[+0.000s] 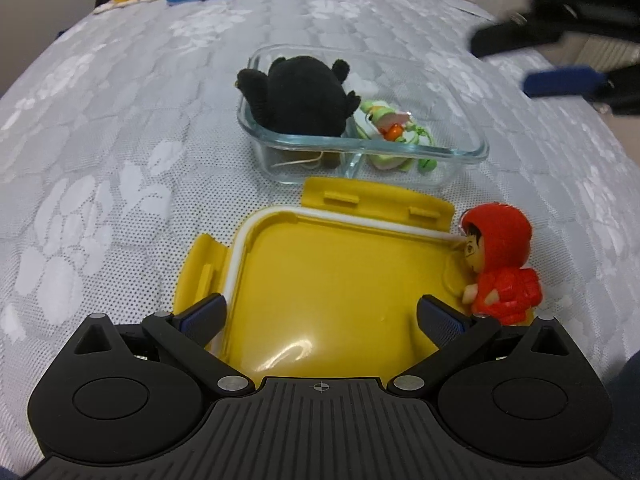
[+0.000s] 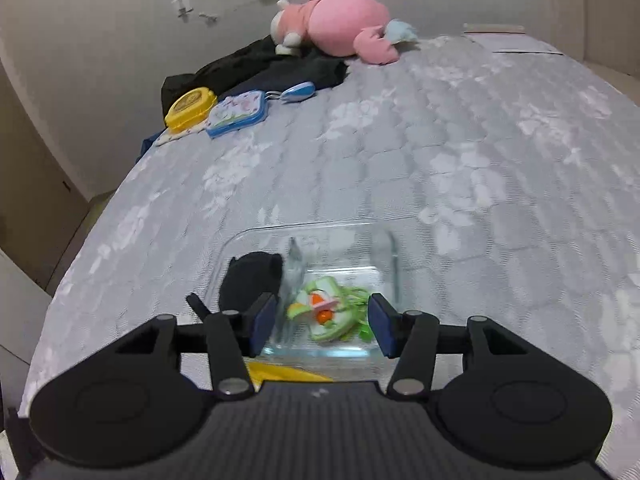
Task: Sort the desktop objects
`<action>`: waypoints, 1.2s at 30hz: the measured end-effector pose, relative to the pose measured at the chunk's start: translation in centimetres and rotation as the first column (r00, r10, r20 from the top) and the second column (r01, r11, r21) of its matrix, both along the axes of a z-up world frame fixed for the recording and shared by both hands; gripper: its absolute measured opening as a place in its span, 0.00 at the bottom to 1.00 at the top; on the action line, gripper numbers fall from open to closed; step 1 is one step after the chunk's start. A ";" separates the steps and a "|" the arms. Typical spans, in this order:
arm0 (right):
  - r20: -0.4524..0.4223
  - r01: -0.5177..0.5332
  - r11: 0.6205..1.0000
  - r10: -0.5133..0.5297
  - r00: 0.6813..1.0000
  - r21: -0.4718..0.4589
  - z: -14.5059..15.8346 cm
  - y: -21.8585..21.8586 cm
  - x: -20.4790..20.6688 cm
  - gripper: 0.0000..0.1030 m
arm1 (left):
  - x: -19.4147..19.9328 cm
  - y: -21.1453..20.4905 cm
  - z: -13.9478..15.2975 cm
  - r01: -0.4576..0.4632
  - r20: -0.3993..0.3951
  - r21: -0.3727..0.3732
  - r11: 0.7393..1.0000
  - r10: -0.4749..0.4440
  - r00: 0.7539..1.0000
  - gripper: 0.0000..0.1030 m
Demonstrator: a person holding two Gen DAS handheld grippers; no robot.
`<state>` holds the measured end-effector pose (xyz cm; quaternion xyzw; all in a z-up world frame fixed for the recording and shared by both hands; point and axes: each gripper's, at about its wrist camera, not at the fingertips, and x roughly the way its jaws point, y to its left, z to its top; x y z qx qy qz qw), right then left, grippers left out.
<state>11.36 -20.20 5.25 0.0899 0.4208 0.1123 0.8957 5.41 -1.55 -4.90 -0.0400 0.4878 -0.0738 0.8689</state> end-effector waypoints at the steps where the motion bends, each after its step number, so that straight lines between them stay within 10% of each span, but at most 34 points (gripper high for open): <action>1: -0.003 0.006 1.000 -0.006 1.000 -0.003 0.0 -0.6 -0.3 0.53 | -0.2 0.1 0.3 0.000 0.012 -0.011 1.000 0.000 1.000 1.00; 14: -0.199 -0.068 0.996 0.056 0.978 -0.054 -7.2 -1.8 -3.8 0.69 | -0.1 1.4 0.5 -0.080 -0.012 -0.043 0.996 0.079 0.997 1.00; 18: -0.205 -0.116 0.987 0.090 0.975 -0.114 -7.9 0.0 -3.5 0.50 | 0.0 0.8 0.3 -0.053 -0.013 -0.016 0.998 0.053 0.999 1.00; 36: -0.093 -0.152 0.976 0.139 0.986 -0.155 -3.8 -0.4 -4.3 0.49 | -0.1 0.7 0.5 -0.035 -0.044 -0.044 0.998 0.033 0.998 1.00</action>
